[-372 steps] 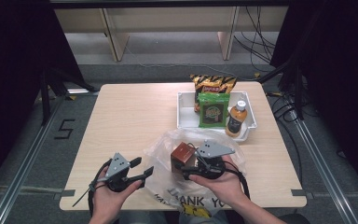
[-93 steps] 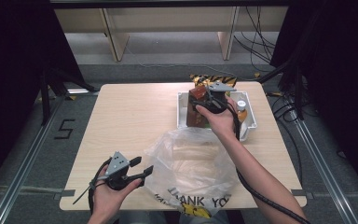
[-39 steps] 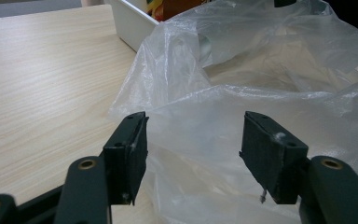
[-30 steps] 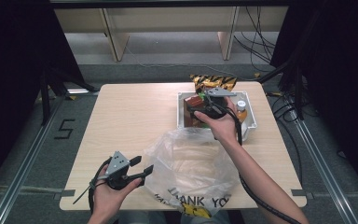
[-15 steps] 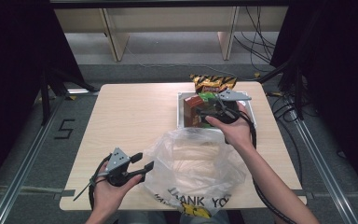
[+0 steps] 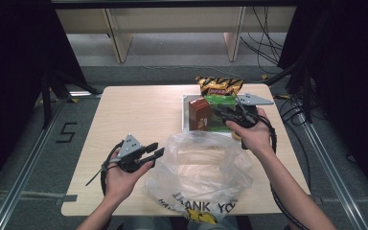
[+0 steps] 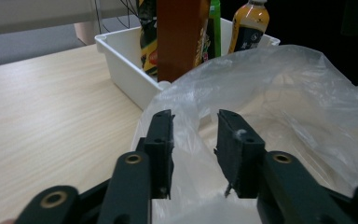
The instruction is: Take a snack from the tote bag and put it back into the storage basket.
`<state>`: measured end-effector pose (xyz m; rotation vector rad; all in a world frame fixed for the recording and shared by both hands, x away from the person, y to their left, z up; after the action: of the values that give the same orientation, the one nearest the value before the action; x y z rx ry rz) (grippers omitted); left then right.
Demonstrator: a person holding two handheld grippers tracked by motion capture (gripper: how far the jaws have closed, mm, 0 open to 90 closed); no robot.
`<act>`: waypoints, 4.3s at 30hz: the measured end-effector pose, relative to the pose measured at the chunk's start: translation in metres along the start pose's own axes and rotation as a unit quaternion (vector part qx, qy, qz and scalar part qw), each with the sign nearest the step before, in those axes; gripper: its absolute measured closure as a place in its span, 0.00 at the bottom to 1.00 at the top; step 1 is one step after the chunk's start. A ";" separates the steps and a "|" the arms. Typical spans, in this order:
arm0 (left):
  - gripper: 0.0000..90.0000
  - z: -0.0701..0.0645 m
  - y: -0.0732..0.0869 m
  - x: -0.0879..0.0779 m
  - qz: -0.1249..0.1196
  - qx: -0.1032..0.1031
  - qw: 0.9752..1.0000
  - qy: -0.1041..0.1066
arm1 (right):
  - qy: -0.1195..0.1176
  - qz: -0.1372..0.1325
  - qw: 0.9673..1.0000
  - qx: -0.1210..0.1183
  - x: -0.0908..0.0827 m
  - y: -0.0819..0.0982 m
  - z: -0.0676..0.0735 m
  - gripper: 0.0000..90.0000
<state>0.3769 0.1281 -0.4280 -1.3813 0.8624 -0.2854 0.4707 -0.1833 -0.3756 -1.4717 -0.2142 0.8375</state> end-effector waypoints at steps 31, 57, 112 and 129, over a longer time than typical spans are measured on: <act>1.00 0.002 -0.069 0.094 0.020 0.049 0.998 -0.022 | 0.037 0.021 0.999 -0.006 0.030 0.008 -0.025 1.00; 1.00 0.004 -0.077 0.131 0.064 0.044 0.996 -0.048 | 0.020 0.039 0.999 -0.003 0.046 0.008 -0.016 1.00; 0.95 0.017 -0.075 0.110 0.047 0.032 0.996 -0.074 | 0.046 0.023 0.999 0.010 0.012 0.004 -0.012 0.86; 0.84 0.030 -0.048 0.035 0.046 0.023 0.996 -0.073 | 0.059 0.023 0.998 0.003 -0.039 0.018 -0.025 0.61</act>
<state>0.4349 0.1175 -0.3978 -1.2985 0.7909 -0.1308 0.4515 -0.2293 -0.3815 -1.5202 -0.0906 0.7852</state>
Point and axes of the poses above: each handheld gripper's, and its own axes: x roughly forward along the jaws, y roughly out of its underside, z roughly to its left, the point moved 2 cm from there along x, roughly forward along the jaws, and after that the axes turned 3 degrees about x, right-handed, at the moved point
